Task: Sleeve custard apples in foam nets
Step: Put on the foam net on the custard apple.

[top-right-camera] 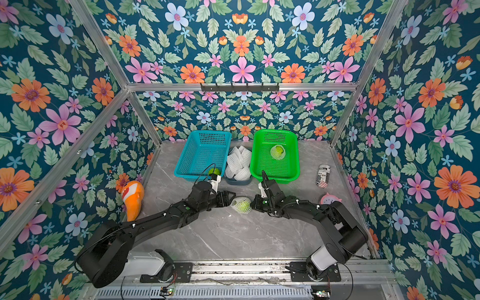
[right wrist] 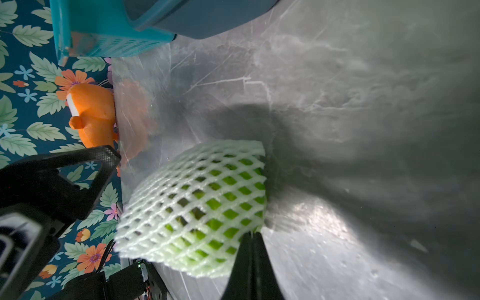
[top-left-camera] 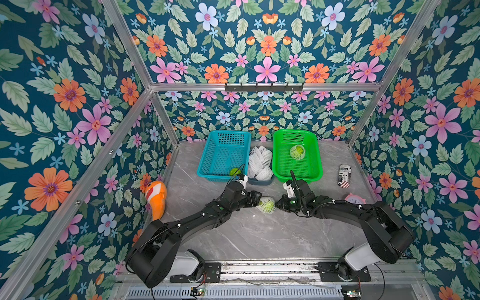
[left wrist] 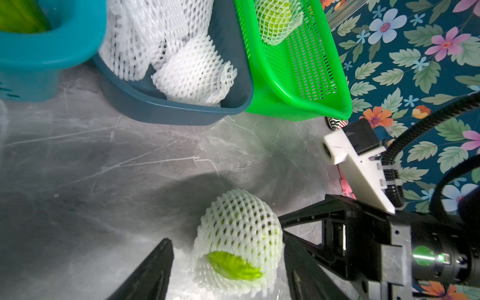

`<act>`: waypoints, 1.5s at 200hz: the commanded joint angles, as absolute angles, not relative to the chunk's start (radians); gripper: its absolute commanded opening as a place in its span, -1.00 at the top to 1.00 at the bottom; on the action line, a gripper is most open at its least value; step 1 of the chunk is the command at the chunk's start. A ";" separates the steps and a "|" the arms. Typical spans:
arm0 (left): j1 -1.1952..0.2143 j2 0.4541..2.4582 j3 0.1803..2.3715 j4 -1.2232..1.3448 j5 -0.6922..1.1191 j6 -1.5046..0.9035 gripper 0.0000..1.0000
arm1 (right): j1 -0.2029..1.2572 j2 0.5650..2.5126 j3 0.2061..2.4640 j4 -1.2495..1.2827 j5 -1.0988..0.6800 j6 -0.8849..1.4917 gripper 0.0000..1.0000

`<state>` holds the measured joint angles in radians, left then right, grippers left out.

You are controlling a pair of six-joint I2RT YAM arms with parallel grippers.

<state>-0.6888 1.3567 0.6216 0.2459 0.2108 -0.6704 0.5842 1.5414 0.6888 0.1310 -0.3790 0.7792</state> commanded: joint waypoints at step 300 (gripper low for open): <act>-0.747 1.546 0.757 0.239 0.353 -0.612 -0.14 | 0.522 1.408 0.619 0.100 -0.335 0.774 0.47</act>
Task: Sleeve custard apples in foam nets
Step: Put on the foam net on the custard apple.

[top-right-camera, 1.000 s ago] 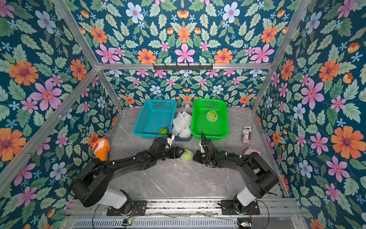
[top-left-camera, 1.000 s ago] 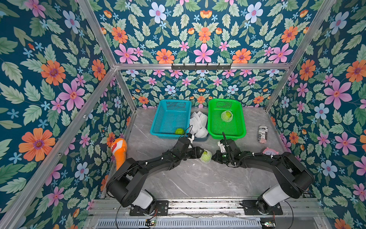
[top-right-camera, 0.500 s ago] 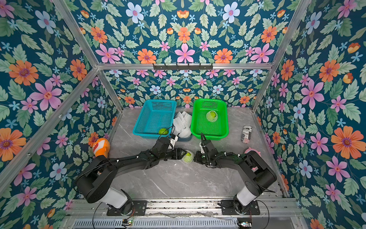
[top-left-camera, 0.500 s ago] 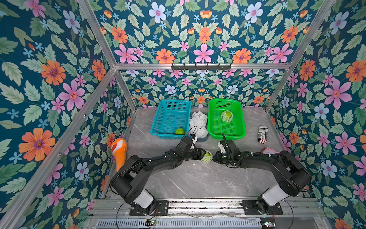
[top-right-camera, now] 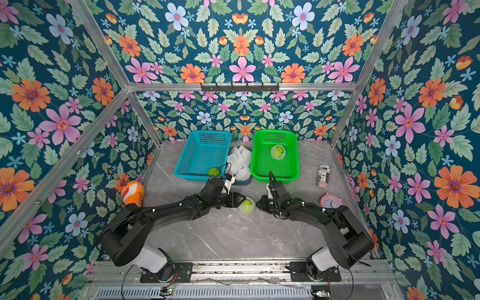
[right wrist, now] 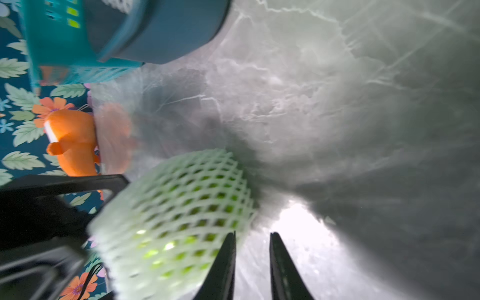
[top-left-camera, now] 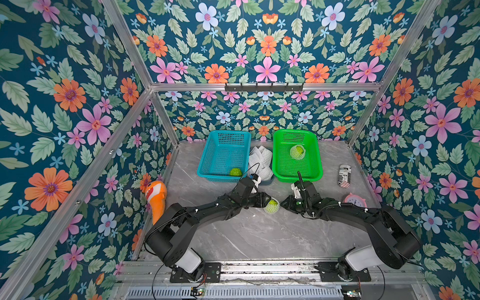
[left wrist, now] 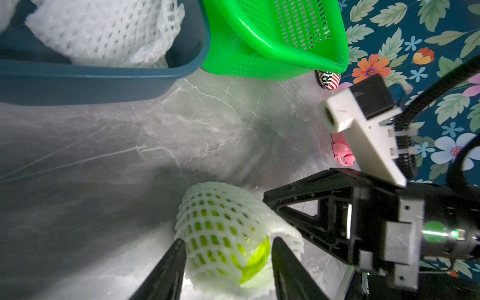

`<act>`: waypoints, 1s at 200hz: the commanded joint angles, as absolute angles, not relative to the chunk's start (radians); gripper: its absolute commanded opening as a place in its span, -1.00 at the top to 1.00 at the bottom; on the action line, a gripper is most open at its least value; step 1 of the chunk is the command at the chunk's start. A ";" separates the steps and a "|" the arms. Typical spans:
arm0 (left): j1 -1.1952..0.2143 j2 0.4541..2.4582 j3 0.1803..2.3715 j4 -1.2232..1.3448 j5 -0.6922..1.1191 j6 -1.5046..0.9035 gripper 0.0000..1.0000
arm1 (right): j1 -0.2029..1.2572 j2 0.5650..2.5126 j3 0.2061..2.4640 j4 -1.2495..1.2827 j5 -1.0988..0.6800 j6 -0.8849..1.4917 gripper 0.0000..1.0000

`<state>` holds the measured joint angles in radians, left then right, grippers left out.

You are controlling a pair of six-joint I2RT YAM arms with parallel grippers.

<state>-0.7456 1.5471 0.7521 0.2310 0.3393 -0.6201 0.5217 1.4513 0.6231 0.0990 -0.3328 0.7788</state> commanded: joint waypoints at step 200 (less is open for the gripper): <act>-0.729 1.431 0.699 0.233 0.292 -0.624 -0.41 | 0.522 1.396 0.673 0.047 -0.331 0.749 0.21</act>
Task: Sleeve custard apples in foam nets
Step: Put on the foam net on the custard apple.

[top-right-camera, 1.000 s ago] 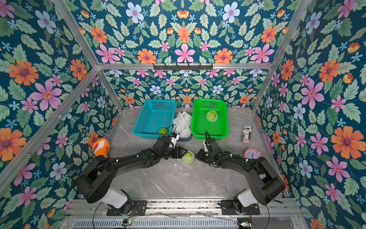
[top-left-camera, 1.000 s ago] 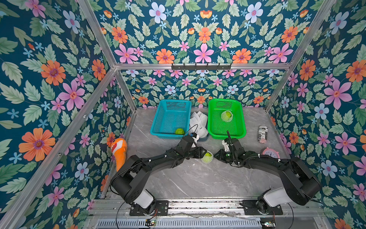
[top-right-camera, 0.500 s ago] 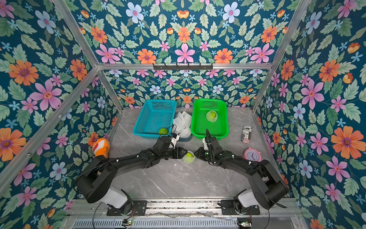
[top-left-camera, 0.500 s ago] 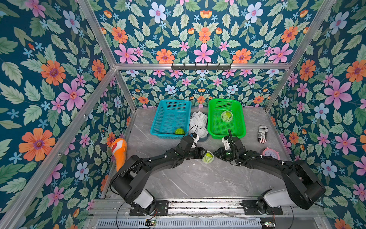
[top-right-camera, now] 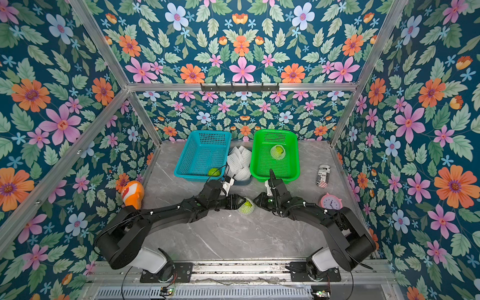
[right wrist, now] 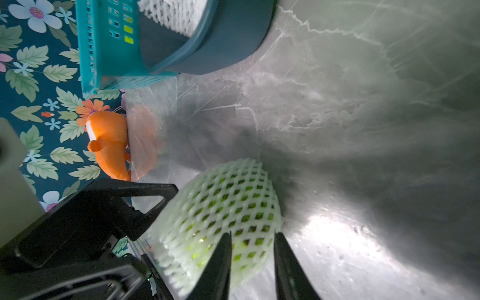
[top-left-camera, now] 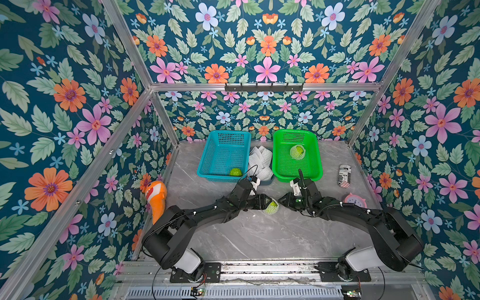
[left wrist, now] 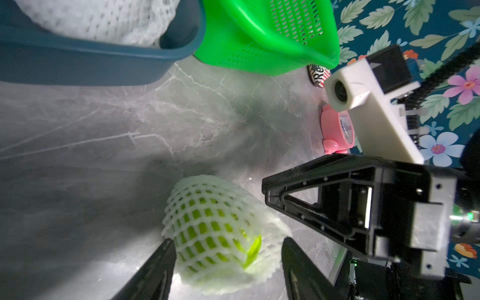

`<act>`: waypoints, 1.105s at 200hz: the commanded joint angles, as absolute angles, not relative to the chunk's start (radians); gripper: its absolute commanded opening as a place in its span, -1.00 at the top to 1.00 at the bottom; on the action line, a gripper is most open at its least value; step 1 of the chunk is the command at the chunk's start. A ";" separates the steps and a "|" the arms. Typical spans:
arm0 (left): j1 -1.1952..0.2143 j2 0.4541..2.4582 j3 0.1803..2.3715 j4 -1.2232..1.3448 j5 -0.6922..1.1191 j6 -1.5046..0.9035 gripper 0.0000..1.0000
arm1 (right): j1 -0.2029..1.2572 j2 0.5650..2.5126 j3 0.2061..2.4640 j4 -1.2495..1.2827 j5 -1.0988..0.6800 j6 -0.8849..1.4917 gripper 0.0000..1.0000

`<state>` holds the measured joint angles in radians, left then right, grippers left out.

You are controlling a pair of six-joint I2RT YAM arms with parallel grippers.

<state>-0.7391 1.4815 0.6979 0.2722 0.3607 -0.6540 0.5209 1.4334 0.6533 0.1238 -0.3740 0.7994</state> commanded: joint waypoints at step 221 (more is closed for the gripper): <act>-0.680 1.066 0.340 0.107 0.068 -0.825 -0.53 | 0.793 1.863 1.507 -0.937 -0.044 0.502 -0.74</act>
